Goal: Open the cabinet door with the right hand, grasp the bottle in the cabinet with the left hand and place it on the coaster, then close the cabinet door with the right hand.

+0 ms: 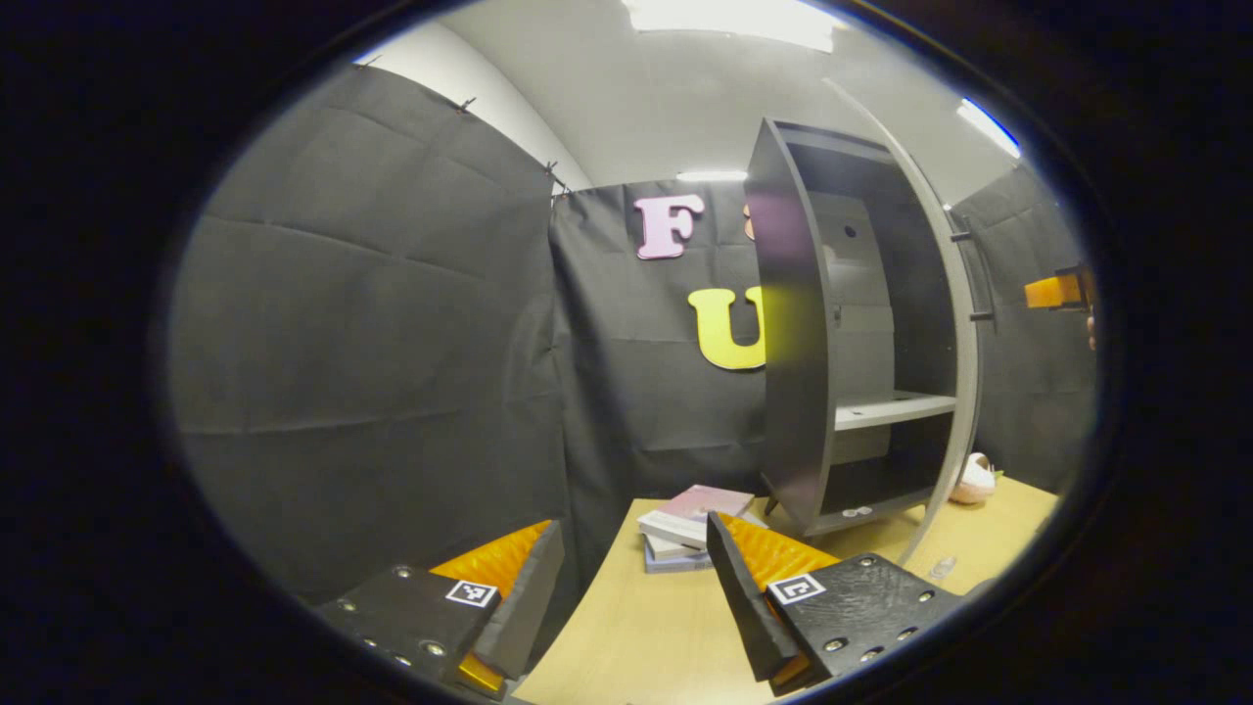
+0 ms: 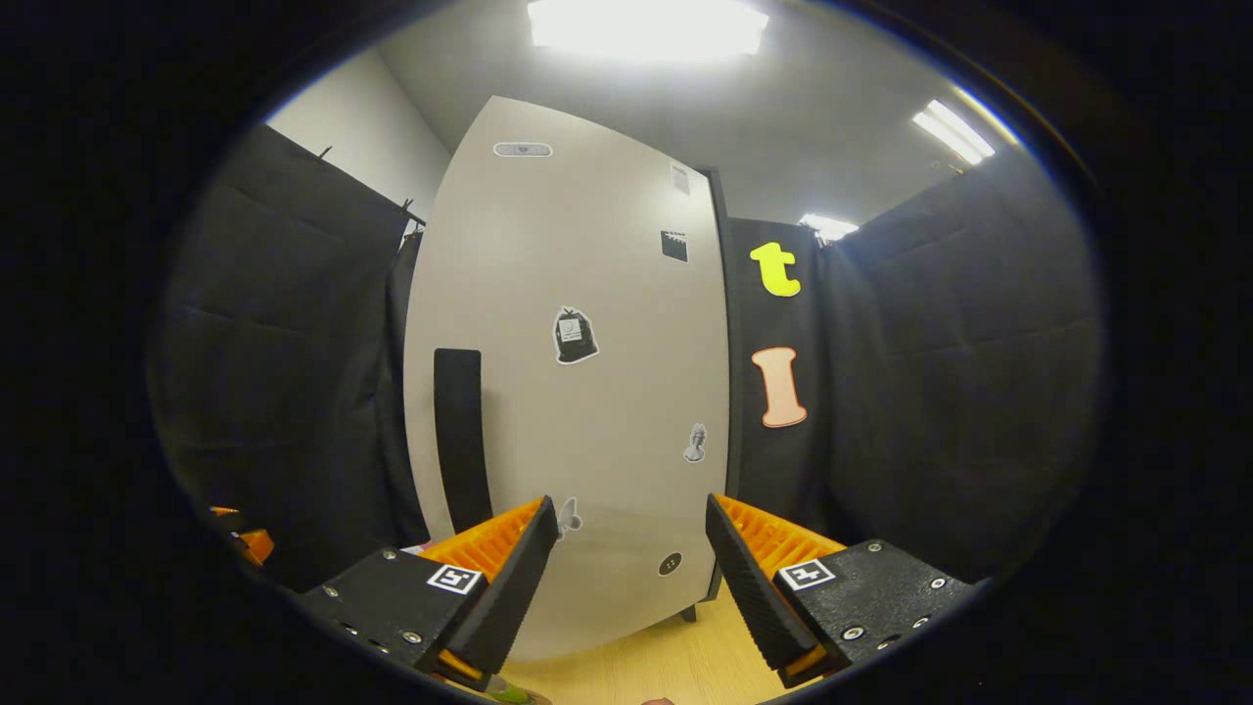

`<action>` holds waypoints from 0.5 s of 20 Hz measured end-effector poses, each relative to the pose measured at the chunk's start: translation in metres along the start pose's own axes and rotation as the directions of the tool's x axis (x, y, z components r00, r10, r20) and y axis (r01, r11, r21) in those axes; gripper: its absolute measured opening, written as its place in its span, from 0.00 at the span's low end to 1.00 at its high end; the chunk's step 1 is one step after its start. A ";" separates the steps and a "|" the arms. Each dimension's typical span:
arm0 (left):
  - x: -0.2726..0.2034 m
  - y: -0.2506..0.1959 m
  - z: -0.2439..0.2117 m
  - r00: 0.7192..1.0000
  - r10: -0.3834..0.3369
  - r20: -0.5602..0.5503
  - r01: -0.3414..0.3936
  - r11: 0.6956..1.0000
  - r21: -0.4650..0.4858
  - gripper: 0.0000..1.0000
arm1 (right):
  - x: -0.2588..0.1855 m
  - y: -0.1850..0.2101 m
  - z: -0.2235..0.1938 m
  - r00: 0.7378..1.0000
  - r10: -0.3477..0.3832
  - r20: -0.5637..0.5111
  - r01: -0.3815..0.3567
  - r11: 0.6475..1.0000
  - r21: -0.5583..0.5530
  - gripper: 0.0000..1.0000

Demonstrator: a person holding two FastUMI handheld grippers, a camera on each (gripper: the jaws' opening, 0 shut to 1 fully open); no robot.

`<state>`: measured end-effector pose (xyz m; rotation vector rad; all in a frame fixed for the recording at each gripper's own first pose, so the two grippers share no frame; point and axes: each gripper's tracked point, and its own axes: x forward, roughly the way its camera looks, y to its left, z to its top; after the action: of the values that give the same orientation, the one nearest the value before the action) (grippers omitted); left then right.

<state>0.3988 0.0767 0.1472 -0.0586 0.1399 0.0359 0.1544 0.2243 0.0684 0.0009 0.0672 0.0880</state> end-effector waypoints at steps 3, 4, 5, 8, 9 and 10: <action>0.006 -0.016 0.000 1.000 -0.029 -0.004 0.029 1.000 -0.011 0.89 | -0.008 -0.010 -0.004 1.000 -0.010 -0.015 0.010 1.000 0.002 0.94; 0.007 -0.022 0.001 0.999 -0.041 -0.002 0.041 0.999 -0.011 0.80 | -0.009 -0.016 -0.004 1.000 -0.013 -0.018 0.013 1.000 -0.004 0.94; 0.008 -0.030 0.002 0.999 -0.050 -0.001 0.050 0.999 -0.010 0.80 | -0.009 -0.022 -0.004 1.000 -0.015 -0.016 0.015 1.000 -0.010 0.94; 0.010 -0.051 0.009 0.998 -0.063 0.004 0.063 0.998 -0.003 0.84 | -0.011 -0.035 -0.004 1.000 -0.007 -0.004 0.007 1.000 -0.027 0.94; 0.009 -0.058 0.012 0.998 -0.066 0.003 0.066 0.998 -0.002 0.84 | -0.012 -0.039 -0.003 1.000 -0.002 -0.002 0.002 0.999 -0.032 0.94; 0.009 -0.066 0.014 0.998 -0.070 0.000 0.070 0.998 -0.002 0.80 | -0.013 -0.043 -0.003 1.000 0.004 0.000 -0.004 0.999 -0.039 0.94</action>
<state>0.4123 0.0124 0.1635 -0.0651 0.1373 -0.0341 0.1451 0.1799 0.0665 -0.0379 0.0653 0.0930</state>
